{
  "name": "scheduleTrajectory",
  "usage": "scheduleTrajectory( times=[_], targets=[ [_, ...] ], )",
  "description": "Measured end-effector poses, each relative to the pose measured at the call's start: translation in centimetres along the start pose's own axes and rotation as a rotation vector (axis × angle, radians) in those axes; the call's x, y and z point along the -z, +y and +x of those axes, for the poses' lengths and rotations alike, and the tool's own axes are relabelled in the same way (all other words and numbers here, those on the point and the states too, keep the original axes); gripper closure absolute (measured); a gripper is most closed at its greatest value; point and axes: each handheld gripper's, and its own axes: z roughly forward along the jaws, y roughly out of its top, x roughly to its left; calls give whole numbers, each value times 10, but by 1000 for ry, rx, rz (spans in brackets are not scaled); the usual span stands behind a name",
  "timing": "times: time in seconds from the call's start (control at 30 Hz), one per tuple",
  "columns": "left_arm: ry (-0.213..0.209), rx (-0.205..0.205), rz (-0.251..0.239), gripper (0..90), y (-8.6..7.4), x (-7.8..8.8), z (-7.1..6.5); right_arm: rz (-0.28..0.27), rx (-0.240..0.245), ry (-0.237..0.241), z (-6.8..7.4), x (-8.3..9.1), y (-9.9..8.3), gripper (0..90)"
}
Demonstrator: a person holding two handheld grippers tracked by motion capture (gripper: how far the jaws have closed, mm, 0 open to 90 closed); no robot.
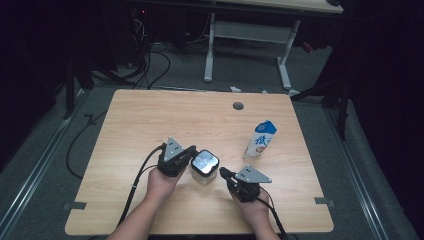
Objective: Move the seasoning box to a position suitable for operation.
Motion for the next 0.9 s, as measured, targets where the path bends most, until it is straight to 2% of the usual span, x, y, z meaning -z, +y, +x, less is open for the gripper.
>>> scheduleTrajectory(
  times=[0.13,0.23,0.5,0.6,0.9],
  targets=[
    [-4,20,-6,900,-1,0,2,-1,1,-1,1,-1,0,861],
    [-5,15,-10,900,-1,0,1,2,0,-1,1,-1,-1,861],
    [-13,38,-14,900,-2,-1,3,5,4,-1,2,-1,-1,861],
    [-6,27,-15,900,-2,-1,2,4,9,-3,2,-1,-1,859],
    [-7,32,-14,900,-2,-1,3,1,7,-2,2,-1,0,860]
  ],
)
